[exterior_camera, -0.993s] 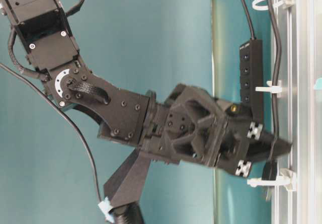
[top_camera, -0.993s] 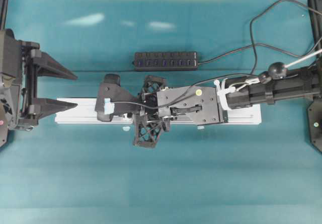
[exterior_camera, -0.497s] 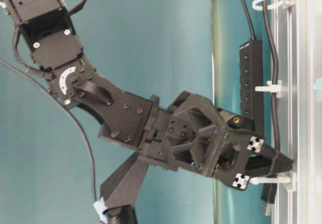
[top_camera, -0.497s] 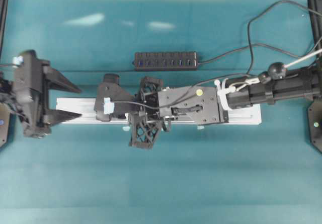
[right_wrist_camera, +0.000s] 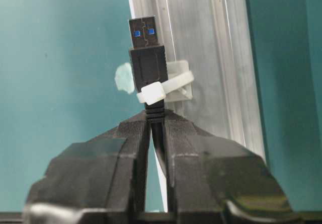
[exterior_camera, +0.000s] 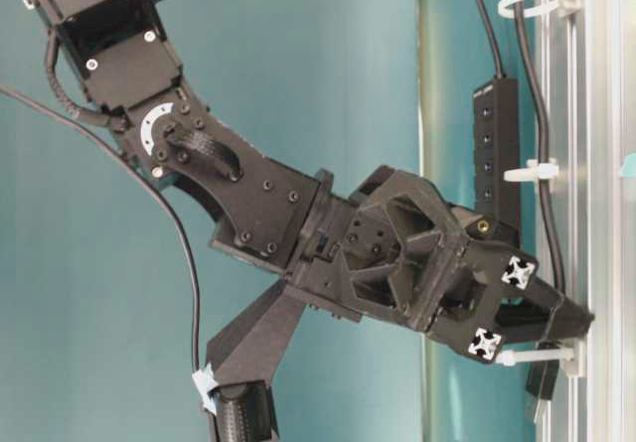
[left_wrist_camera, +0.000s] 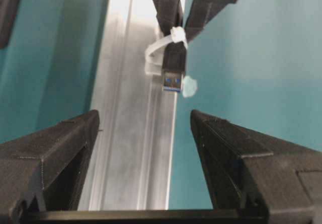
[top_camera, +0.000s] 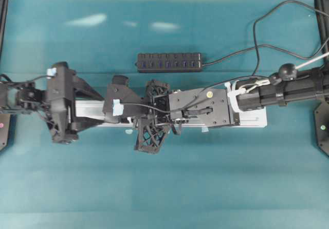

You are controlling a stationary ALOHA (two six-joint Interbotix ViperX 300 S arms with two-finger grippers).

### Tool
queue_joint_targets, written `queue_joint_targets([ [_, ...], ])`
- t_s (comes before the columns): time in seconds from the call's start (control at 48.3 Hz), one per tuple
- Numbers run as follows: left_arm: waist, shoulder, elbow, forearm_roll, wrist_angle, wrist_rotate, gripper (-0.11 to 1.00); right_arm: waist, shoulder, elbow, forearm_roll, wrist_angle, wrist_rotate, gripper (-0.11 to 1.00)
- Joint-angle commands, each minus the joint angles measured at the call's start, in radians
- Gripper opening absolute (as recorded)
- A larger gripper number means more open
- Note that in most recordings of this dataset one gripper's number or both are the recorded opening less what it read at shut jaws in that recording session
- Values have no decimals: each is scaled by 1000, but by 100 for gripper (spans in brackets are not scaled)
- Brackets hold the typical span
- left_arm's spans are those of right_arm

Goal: Pass the USB cable through three rings with both arms.
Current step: 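Grasp the plug beyond the left ring with the left gripper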

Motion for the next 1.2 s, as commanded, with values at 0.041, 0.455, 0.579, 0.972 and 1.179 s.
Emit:
queue_joint_targets([
  [0.041, -3, 49, -37, 0, -37, 2, 79, 5, -20, -5, 6, -26, 32, -9],
  [0.455, -26, 169, -104, 2, -38, 2, 79, 0, -25, -3, 6, -71, 43, -9],
  [0.579, -26, 190, -118, 2, -40, 2, 79, 0, -25, -2, 6, -84, 44, -9],
  [0.972, -26, 225, -130, 2, -40, 6, 35, -2, -28, -3, 5, -98, 44, -9],
  [1.179, -26, 225, -133, 0, -40, 11, 21, -2, -28, -3, 6, -98, 44, -9],
])
